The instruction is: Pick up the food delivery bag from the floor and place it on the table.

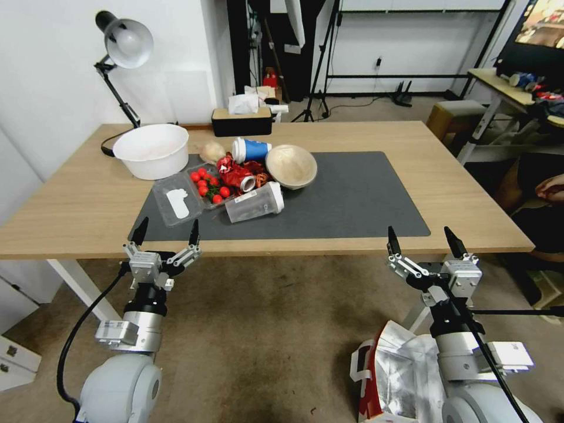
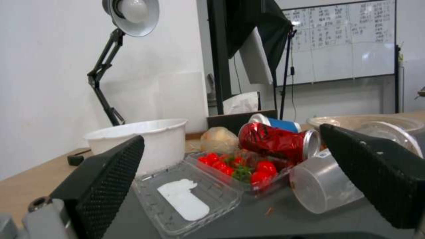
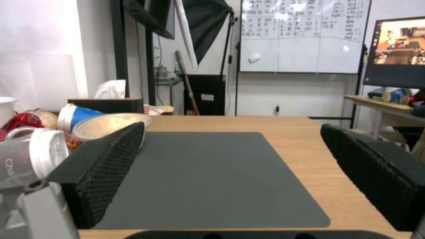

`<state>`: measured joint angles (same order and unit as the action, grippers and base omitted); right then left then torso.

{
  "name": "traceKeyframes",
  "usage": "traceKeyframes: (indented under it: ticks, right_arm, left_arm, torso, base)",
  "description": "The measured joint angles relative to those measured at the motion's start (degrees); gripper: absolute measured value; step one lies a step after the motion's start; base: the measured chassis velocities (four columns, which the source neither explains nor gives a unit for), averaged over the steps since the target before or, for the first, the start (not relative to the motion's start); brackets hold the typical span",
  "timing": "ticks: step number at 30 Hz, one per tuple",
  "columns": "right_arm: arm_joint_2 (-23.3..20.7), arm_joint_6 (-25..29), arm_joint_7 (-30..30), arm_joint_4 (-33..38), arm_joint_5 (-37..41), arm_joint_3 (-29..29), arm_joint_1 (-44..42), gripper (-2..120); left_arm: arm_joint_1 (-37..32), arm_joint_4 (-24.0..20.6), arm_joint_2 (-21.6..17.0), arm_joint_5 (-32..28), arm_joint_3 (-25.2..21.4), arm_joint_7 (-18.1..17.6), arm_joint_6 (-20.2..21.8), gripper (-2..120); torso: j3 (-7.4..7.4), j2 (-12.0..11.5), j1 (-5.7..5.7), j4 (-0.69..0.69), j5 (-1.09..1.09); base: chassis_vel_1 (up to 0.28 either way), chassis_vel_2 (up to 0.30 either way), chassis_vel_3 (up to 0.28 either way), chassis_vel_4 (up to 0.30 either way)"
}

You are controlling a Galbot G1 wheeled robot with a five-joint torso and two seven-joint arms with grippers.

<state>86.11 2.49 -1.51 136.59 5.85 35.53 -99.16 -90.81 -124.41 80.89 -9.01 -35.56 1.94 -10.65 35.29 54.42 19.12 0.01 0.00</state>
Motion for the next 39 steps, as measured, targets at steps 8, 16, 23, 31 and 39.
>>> traceKeyframes:
  ticks: [8,16,23,31,39]
  right_arm:
    - [0.33,0.25,0.00,-0.01,-0.11,-0.07,-0.17,100]
    - [0.41,0.47,0.06,0.00,-0.13,-0.06,-0.31,100]
    - [0.43,0.48,0.10,0.01,-0.07,-0.02,-0.21,100]
    - [0.45,0.60,0.19,-0.12,0.00,0.09,-0.30,100]
    - [0.51,0.61,0.18,-0.13,0.00,0.02,-0.27,100]
  left_arm:
    - [-0.56,-0.78,0.06,0.02,-0.05,0.29,0.14,99]
    - [-0.93,-0.92,0.06,0.12,-0.09,0.36,0.09,99]
    - [-1.05,-1.05,0.16,0.19,-0.06,0.41,0.07,99]
    - [-1.09,-1.06,0.18,0.35,-0.07,0.22,0.06,99]
    - [-1.19,-1.18,0.21,0.40,-0.11,0.16,0.07,99]
  torso:
    - [-1.28,-2.30,-1.01,0.00,0.00]
    - [-2.50,-4.39,-1.86,0.00,0.00]
    - [-3.65,-6.35,-2.69,0.00,0.00]
    - [-4.84,-8.44,-3.61,0.00,0.00]
    - [-5.91,-10.24,-4.33,0.00,0.00]
  base:
    - [0.000,0.000,0.000,0.000]
    - [0.000,0.000,0.000,0.000]
    - [0.000,0.000,0.000,0.000]
    - [0.000,0.000,0.000,0.000]
    - [0.000,0.000,0.000,0.000]
